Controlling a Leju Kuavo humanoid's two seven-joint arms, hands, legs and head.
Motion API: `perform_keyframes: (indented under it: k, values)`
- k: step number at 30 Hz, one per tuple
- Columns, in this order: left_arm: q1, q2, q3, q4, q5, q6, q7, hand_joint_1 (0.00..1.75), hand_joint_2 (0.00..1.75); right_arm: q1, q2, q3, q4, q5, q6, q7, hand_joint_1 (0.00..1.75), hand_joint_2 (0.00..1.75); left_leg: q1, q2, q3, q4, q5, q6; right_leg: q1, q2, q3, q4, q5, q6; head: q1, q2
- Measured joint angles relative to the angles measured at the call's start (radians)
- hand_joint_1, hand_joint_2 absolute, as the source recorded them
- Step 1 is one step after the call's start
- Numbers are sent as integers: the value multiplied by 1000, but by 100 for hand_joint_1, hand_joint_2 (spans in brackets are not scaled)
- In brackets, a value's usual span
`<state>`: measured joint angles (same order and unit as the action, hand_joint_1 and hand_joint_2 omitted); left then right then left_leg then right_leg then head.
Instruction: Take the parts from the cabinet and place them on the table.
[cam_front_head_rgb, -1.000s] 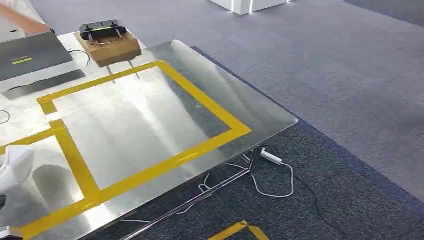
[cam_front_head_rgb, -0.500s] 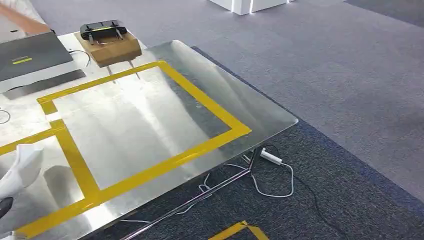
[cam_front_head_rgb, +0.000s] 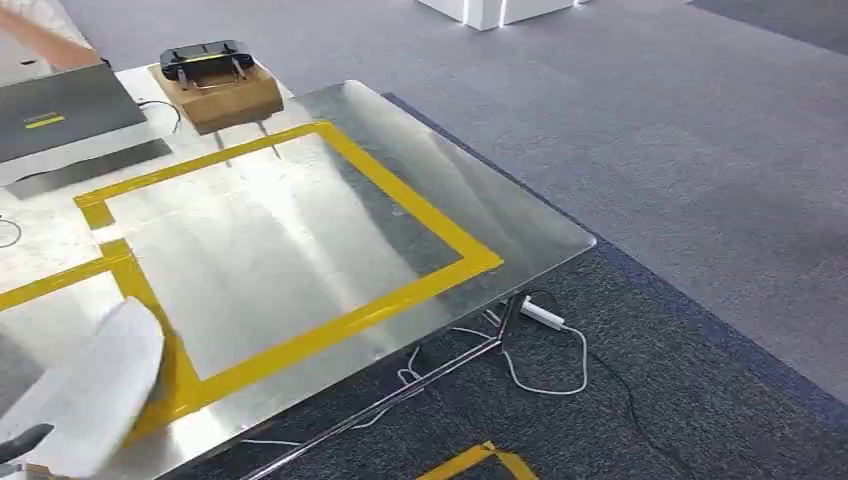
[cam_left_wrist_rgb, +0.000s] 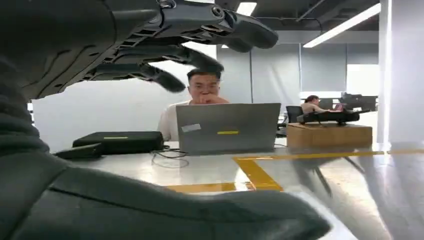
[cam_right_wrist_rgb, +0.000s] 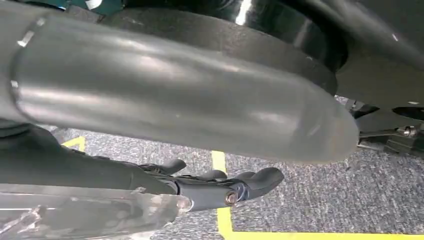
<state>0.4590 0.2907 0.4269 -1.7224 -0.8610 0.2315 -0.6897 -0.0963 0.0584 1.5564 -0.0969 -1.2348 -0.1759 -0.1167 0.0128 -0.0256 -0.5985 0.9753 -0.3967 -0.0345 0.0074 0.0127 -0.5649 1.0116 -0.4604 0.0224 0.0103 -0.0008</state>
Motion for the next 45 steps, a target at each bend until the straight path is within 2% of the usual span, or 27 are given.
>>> perform_keyframes:
  k: [10,24,31,38,42,43,44,45]
  values:
    - [1,-6,16,-7,-22,-23,18,0,0,0,0,0,0,1,0,3,0,0,0,0,0,0,0,0,0,0,0,0,0,0,0,0]
    - [1,-11,33,-10,-24,-21,22,0,0,0,0,0,0,3,-2,4,0,0,0,0,0,0,0,0,0,0,0,0,0,0,0,0]
    - [1,-26,55,-15,-21,-21,24,0,0,-1,0,0,0,74,-35,12,0,0,0,0,0,0,0,0,0,0,0,0,0,0,0,0]
    - [-1,-51,100,-21,-39,-39,15,0,0,0,0,0,0,104,-56,21,0,0,-6,0,-1,8,-8,13,-7,0,3,-2,-1,8,0,0]
    - [1,-61,119,-23,-41,-39,14,0,0,-1,0,0,-1,105,-55,21,0,0,-11,-2,-2,6,-11,26,-10,-5,11,-9,-2,19,-1,0]
    - [2,-64,122,-25,-44,-39,14,0,0,-1,0,0,-1,104,-55,21,0,0,-3,-4,6,-6,-4,31,-6,-8,15,-10,-6,25,0,0]
    - [2,-67,125,-27,-48,-39,13,0,0,0,0,0,-1,104,-55,21,0,0,0,-6,10,-11,0,31,-8,-6,6,6,-19,28,0,0]
    - [1,-70,130,-31,-51,-40,12,0,0,-1,0,0,-1,103,-54,20,0,0,3,-11,11,-11,0,34,-9,-7,-17,59,-61,33,6,0]
